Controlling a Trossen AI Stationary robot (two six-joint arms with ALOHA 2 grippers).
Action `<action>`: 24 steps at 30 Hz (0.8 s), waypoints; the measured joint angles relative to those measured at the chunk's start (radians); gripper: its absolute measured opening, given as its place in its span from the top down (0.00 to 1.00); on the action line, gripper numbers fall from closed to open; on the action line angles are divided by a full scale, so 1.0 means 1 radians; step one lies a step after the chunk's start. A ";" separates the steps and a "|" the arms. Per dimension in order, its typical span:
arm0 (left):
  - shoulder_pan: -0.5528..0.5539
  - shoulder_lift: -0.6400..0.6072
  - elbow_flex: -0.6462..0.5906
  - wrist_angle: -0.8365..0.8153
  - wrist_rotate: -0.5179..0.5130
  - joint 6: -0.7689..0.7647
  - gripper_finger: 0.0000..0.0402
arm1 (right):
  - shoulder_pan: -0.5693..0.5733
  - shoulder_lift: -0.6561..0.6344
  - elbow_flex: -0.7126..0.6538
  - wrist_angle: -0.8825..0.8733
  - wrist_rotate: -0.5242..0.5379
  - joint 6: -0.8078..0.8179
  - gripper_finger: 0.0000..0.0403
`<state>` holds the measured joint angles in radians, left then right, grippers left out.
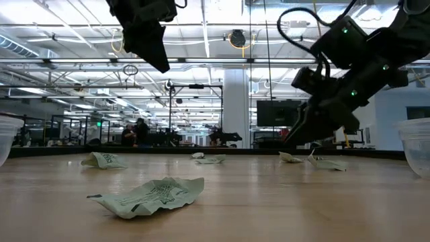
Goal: Pick and place Stevia / Truvia into bins
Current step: Put the white stevia packet into the right transparent container
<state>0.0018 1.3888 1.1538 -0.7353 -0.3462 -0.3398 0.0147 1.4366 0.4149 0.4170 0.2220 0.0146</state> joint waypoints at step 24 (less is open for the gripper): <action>0.011 0.000 0.000 0.000 0.005 0.004 0.76 | -0.013 -0.055 0.000 0.011 -0.019 0.007 0.74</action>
<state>0.0128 1.3891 1.1538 -0.7356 -0.3416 -0.3355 0.0013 1.3819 0.4145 0.4282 0.2031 0.0211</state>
